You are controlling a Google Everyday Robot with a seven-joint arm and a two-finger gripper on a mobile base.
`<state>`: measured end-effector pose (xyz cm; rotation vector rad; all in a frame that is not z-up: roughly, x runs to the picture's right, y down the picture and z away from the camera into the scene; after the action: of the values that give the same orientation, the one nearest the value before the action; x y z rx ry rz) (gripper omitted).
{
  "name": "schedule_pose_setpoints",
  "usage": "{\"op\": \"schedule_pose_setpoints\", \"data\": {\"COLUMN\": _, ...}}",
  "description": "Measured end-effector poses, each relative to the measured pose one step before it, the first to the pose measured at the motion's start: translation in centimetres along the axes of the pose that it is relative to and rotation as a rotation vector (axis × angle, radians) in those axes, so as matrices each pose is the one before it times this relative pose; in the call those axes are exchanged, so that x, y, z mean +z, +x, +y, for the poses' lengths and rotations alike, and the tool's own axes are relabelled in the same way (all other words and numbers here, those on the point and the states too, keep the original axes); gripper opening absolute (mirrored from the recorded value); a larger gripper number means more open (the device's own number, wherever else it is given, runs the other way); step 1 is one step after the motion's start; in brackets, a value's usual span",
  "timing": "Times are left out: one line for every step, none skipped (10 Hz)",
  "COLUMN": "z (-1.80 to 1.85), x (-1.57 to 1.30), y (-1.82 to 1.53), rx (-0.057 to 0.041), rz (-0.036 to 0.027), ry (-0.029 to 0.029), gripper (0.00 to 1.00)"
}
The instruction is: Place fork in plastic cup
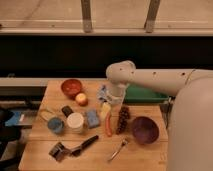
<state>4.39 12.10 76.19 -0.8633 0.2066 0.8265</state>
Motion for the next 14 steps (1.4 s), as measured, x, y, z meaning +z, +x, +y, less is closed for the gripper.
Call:
{"op": "schedule_pose_setpoints", "data": {"z": 0.129, "x": 0.507, "y": 0.261, "rx": 0.00607, "rz": 0.01229, "ry": -0.00914, "gripper": 0.8}}
{"op": "schedule_pose_setpoints", "data": {"z": 0.175, "x": 1.059, "y": 0.375, "rx": 0.00908, "rz": 0.01771, "ry": -0.01515, "gripper": 0.8}}
{"op": "schedule_pose_setpoints", "data": {"z": 0.099, "x": 1.819, "y": 0.805, "rx": 0.01953, "rz": 0.02482, "ry": -0.02411, "gripper": 0.8}}
{"op": "schedule_pose_setpoints", "data": {"z": -0.008, "x": 1.238, "y": 0.598, "rx": 0.01854, "rz": 0.01163, "ry": -0.01569, "gripper": 0.8}}
{"op": "schedule_pose_setpoints", "data": {"z": -0.078, "x": 1.357, "y": 1.093, "rx": 0.03197, "rz": 0.0236, "ry": -0.01713, "gripper": 0.8}}
{"op": "schedule_pose_setpoints", "data": {"z": -0.041, "x": 0.626, "y": 0.808, "rx": 0.02538, "rz": 0.01439, "ry": -0.00979, "gripper": 0.8}}
{"op": "schedule_pose_setpoints", "data": {"z": -0.086, "x": 0.293, "y": 0.715, "rx": 0.02189, "rz": 0.00853, "ry": -0.0057, "gripper": 0.8}}
{"op": "schedule_pose_setpoints", "data": {"z": -0.345, "x": 0.326, "y": 1.165, "rx": 0.03114, "rz": 0.0104, "ry": -0.00624, "gripper": 0.8}}
{"op": "schedule_pose_setpoints", "data": {"z": -0.312, "x": 0.241, "y": 0.701, "rx": 0.02478, "rz": 0.00688, "ry": -0.00356, "gripper": 0.8}}
{"op": "schedule_pose_setpoints", "data": {"z": -0.062, "x": 0.259, "y": 0.491, "rx": 0.01866, "rz": 0.00517, "ry": -0.00399, "gripper": 0.8}}
{"op": "schedule_pose_setpoints", "data": {"z": -0.115, "x": 0.099, "y": 0.352, "rx": 0.01422, "rz": -0.00003, "ry": -0.00381, "gripper": 0.8}}
{"op": "schedule_pose_setpoints", "data": {"z": -0.408, "x": 0.244, "y": 0.489, "rx": 0.01925, "rz": 0.00267, "ry": -0.00406, "gripper": 0.8}}
{"op": "schedule_pose_setpoints", "data": {"z": -0.512, "x": 0.512, "y": 0.43, "rx": 0.02155, "rz": 0.00879, "ry": -0.00547, "gripper": 0.8}}
{"op": "schedule_pose_setpoints", "data": {"z": -0.242, "x": 0.514, "y": 0.123, "rx": 0.01014, "rz": 0.0099, "ry": -0.004, "gripper": 0.8}}
